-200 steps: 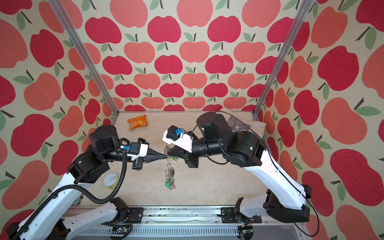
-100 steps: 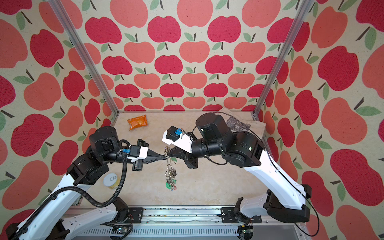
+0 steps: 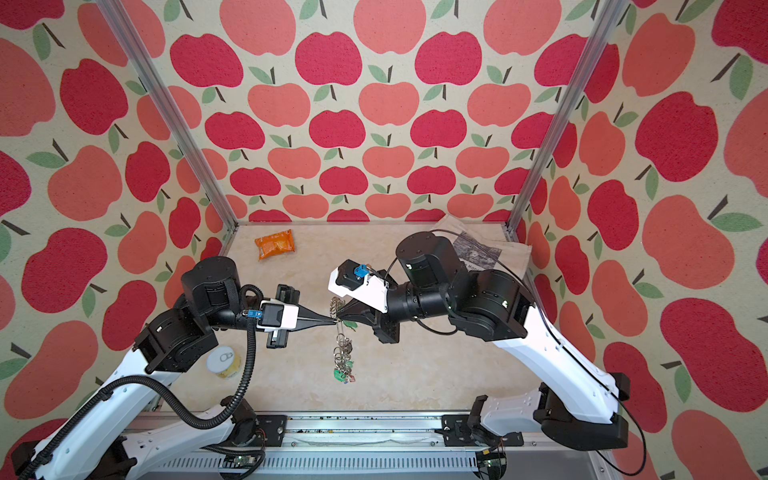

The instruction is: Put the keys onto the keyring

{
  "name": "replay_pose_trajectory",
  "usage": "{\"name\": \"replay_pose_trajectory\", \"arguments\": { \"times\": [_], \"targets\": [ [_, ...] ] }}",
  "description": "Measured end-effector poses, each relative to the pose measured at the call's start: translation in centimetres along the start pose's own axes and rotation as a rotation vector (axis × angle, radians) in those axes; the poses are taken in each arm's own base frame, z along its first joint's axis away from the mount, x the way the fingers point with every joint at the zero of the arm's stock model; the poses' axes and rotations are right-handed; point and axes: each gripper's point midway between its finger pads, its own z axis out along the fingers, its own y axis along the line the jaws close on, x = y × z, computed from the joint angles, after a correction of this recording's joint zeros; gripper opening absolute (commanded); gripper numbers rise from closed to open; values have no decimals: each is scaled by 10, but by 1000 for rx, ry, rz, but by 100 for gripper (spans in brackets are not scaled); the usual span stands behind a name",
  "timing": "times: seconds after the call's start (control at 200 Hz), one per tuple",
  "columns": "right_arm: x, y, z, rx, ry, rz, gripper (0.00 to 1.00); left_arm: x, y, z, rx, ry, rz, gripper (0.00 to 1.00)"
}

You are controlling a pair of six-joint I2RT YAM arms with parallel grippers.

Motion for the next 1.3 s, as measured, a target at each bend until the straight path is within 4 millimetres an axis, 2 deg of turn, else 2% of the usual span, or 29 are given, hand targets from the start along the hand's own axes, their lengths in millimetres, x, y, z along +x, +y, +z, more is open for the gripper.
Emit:
{"name": "replay_pose_trajectory", "arguments": {
  "times": [0.07, 0.155, 0.38, 0.585, 0.73, 0.845, 0.926, 1.001, 1.036, 1.156, 1.296],
  "targets": [
    [-2, 1, -1, 1, -16, -7, 0, -3, 0, 0, -3, -9, 10, 0],
    [-6, 2, -3, 3, -33, -16, 0, -7, 2, -1, -12, -21, 20, 7],
    [-15, 3, -5, 6, -75, -36, 0, -17, 6, -3, -34, -57, 43, 15],
    [-20, 1, -7, 21, -103, -50, 0, -23, 7, -3, -38, -80, 44, 30],
    [-26, 0, -10, 36, -129, -63, 0, -29, 7, -4, -43, -100, 51, 35],
    [-26, -3, -10, 49, -134, -66, 0, -28, 8, -5, -58, -101, 52, 37],
    [-19, -7, -6, 68, -127, -53, 0, -21, 9, -5, -82, -86, 31, 43],
    [-2, -19, -1, 106, -105, -9, 0, -5, 11, -3, -123, -59, -13, 47],
    [14, -29, 1, 141, -80, 31, 0, 3, 12, -2, -145, -50, -32, 49],
    [91, -68, 12, 282, 51, 238, 0, 34, 20, -3, -256, 3, -100, 57],
    [176, -90, 20, 395, 167, 466, 0, 78, 35, -8, -416, 93, -230, 65]
  ]
}}
